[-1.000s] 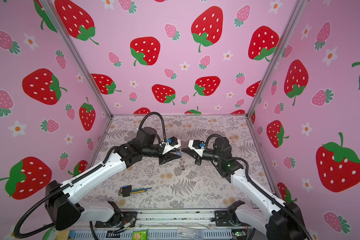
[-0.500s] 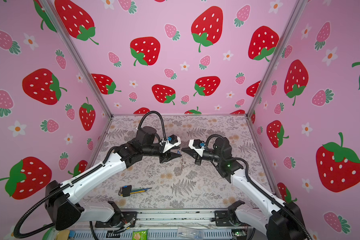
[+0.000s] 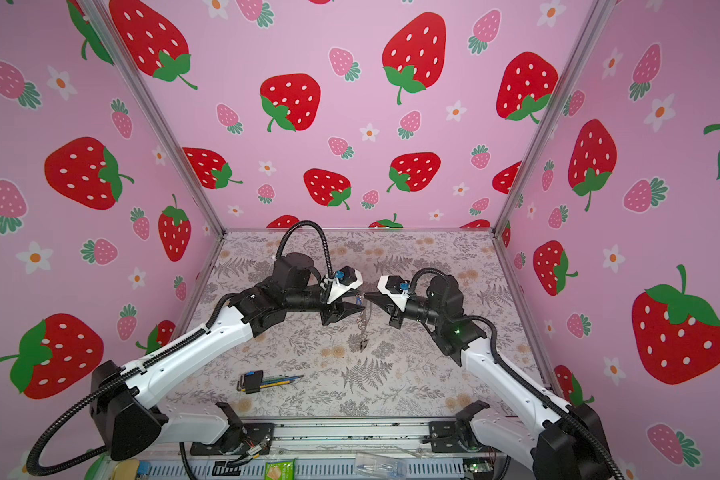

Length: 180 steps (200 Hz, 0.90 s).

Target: Put the keys on the keyring

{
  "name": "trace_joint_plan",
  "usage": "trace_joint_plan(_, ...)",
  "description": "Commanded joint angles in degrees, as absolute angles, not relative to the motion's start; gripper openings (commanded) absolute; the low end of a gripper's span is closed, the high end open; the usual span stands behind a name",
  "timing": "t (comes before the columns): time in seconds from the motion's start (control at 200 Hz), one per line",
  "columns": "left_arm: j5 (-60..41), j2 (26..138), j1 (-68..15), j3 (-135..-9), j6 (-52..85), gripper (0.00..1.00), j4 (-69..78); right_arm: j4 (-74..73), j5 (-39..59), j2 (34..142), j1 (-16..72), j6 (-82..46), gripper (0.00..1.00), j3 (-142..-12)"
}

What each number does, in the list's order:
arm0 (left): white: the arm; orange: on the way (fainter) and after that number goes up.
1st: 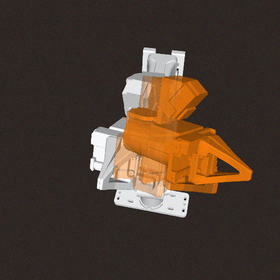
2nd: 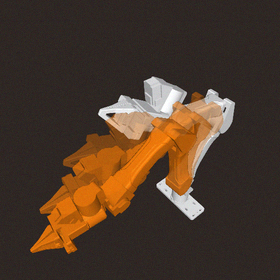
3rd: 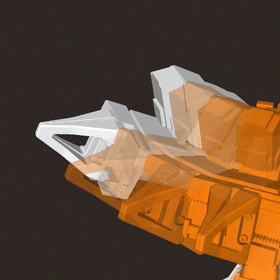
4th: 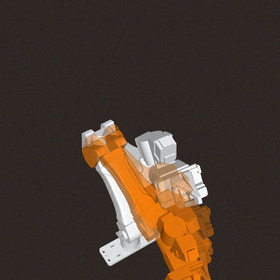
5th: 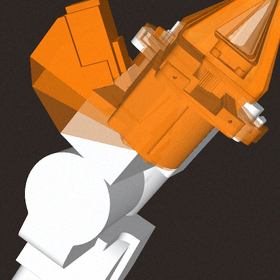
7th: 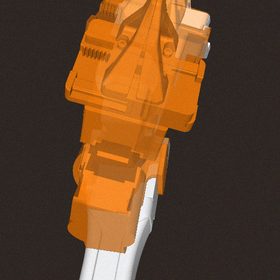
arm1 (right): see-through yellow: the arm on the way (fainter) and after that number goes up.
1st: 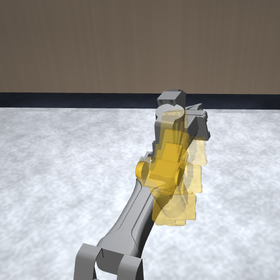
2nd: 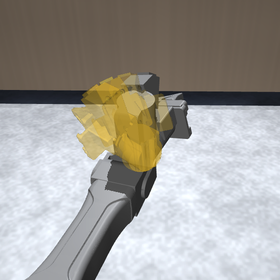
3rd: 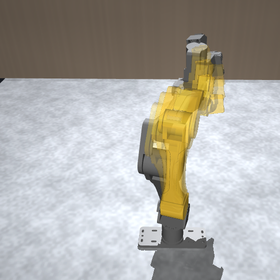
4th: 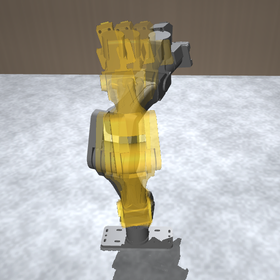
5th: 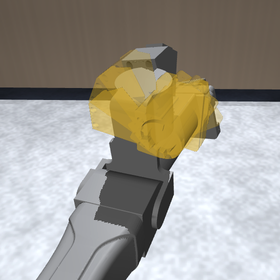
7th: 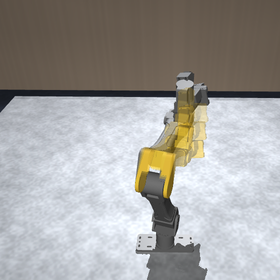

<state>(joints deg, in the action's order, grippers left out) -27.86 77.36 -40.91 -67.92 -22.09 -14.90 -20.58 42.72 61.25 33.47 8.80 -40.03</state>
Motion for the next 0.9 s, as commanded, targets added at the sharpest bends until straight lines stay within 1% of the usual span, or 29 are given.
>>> trace_joint_plan(0.0,-25.9,77.6,-41.3,-67.2,-20.4,0.45,-12.8,-23.6,42.0,60.4,33.3,8.1,0.00,-39.5)
trace_joint_plan(0.135,-25.1,77.7,-41.5,-67.1,-20.2,0.41,-12.4,-23.8,42.2,60.3,33.3,8.1,0.00,-39.4)
trace_joint_plan(0.395,-26.0,78.0,-41.5,-67.3,-20.3,0.40,-12.6,-24.1,42.2,60.6,33.3,8.1,0.00,-39.6)
trace_joint_plan(0.72,-27.4,77.1,-41.5,-66.5,-22.4,0.31,-13.8,-24.8,42.3,60.2,33.0,7.9,0.00,-39.3)
trace_joint_plan(0.895,-28.2,77.2,-41.5,-65.9,-22.6,0.30,-14.1,-27.8,43.2,59.7,32.1,5.6,0.00,-38.6)
